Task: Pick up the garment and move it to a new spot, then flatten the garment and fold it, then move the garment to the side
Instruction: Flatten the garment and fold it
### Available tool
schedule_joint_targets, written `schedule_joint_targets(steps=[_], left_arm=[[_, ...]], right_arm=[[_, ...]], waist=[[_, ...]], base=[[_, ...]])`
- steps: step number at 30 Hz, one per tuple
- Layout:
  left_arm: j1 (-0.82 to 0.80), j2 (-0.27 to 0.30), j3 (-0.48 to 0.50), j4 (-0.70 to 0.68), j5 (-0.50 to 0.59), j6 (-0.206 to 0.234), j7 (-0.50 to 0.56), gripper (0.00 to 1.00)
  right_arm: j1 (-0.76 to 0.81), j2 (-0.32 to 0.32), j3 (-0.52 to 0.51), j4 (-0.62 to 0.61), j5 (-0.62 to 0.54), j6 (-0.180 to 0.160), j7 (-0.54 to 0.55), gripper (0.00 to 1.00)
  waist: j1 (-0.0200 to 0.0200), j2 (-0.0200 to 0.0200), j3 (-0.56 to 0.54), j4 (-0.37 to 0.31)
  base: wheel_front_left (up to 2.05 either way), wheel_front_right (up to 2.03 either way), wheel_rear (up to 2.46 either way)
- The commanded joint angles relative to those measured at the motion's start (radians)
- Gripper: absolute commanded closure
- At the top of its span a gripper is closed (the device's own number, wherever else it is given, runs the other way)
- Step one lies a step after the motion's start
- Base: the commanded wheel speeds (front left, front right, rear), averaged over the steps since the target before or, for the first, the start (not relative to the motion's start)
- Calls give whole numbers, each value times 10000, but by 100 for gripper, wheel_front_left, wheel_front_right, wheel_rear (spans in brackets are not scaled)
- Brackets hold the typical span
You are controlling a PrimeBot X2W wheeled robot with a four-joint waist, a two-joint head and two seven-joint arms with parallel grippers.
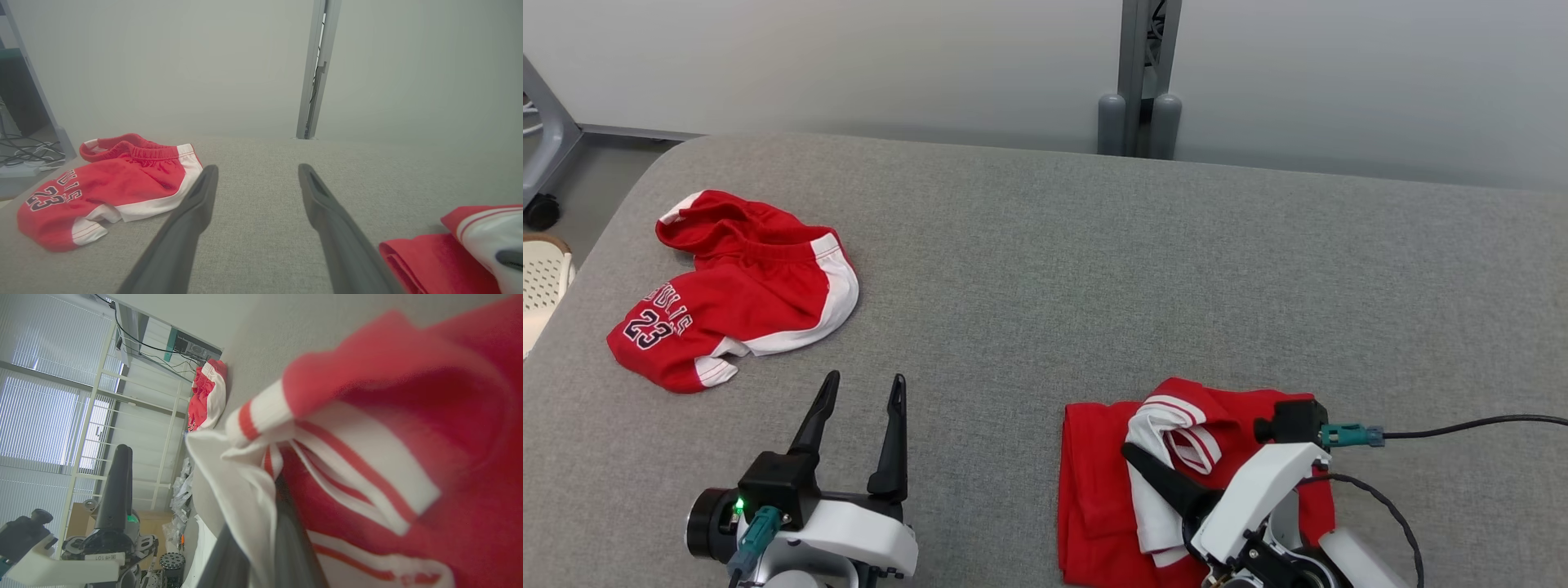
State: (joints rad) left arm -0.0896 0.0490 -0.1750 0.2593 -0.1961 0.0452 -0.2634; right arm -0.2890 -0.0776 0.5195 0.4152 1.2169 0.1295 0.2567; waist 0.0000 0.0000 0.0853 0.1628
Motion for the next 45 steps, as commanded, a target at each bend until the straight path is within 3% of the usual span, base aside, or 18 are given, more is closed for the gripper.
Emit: schedule_joint_targets(steps=[1, 2, 3, 17, 26, 31, 36, 45], left_arm=[[-178, 35, -1, -1, -71, 41, -11, 0], [-189, 35, -25, 9, -91, 60, -11, 0], [-192, 35, -49, 17, -118, 76, -11, 0], [-162, 36, -112, 190, -240, 101, -11, 0], [78, 31, 113, 190, -120, 18, -11, 0], [222, 35, 273, 76, -78, 8, -11, 0], [340, 38, 414, -121, -23, -72, -11, 0], [336, 35, 571, -557, 11, -90, -11, 0]], right_arm=[[-116, -28, -10, 105, -104, 24, 31, 89], [-139, -17, 45, 201, -175, 26, 29, 51], [-111, 16, 54, 368, -86, 24, 114, 0], [-473, 229, -20, 265, 250, 24, -27, 0], [-307, -150, -911, -1265, 37, 24, -176, 0], [-257, -807, -1781, -2094, -1081, 24, -921, 0], [-47, -1678, -2450, -2627, -2973, 24, -2169, 0], [805, -2528, -2997, -2088, -6231, 24, -4615, 0]], waist=[[0, 0, 38, 43], [0, 0, 53, 65], [0, 0, 68, 87], [0, 0, -34, 138], [0, 0, -437, -61], [0, 0, -719, -313], [0, 0, -921, -575], [0, 0, -985, -834]], base=[[0, 0, 0], [0, 0, 0], [0, 0, 0], [0, 0, 0], [0, 0, 0], [0, 0, 0], [0, 0, 0], [0, 0, 0]])
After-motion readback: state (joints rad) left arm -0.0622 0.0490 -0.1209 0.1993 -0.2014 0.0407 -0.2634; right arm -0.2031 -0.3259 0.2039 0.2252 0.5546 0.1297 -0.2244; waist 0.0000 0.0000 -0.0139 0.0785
